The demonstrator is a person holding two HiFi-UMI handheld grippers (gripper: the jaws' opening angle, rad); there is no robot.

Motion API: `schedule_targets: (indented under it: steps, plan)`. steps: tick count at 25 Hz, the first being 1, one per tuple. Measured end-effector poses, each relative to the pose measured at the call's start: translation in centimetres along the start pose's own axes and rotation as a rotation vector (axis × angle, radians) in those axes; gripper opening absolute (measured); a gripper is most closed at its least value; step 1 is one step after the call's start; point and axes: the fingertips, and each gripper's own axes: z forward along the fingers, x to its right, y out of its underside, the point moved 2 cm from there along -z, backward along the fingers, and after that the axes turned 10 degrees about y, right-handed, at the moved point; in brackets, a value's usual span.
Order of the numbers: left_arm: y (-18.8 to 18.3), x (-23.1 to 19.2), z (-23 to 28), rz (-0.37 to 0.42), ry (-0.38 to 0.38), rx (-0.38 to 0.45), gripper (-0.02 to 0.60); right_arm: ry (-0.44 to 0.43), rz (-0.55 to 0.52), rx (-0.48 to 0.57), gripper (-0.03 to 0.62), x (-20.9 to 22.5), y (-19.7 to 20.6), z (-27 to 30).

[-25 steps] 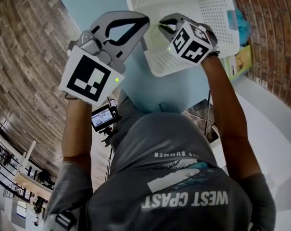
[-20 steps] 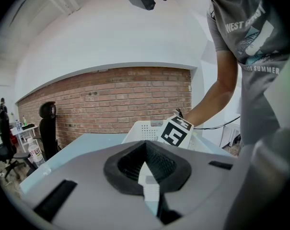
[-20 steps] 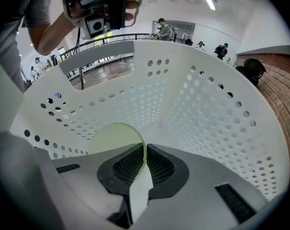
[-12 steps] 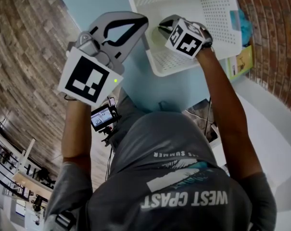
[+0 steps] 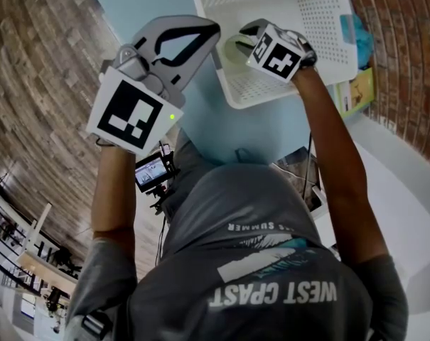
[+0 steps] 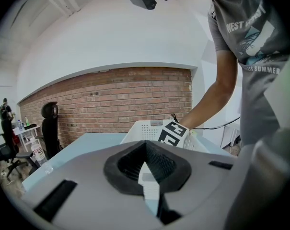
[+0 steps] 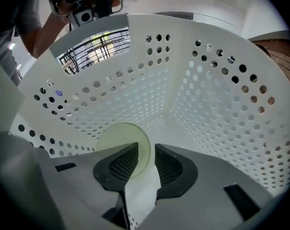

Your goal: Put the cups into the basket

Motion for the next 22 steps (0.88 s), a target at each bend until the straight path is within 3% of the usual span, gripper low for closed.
schedule_targets:
  steps: [3,5,9,11,15,22]
  plan:
    - [-0.3,0.2,-0.1,0.008,-0.002,-0.001,-0.003,0.058,-0.018,0.018,0.100,1.0,-0.6,-1.5]
    - [-0.6,0.4,-0.1,0.014,-0.004,-0.001,-0.003,0.141,-0.034,0.050,0.100,2.3,-1.4,-3.0]
    - [-1.1,1.1,-0.3,0.027,-0.008,-0.005,-0.003,0.357,-0.066,0.182,0.098,5.0,-4.3,-8.0]
    - [-1.5,1.6,-0.3,0.030,-0.009,-0.007,-0.003,0.421,-0.066,0.263,0.078,5.2,-5.6,-10.9]
    - [-1.6,1.9,-0.2,0.034,-0.004,-0.004,-0.003,0.463,-0.084,0.408,0.018,4.2,-7.9,-15.2]
    - [-1.9,2.9,-0.3,0.045,-0.016,-0.018,-0.003,0.478,-0.163,0.517,0.014,0.8,-9.2,-20.5]
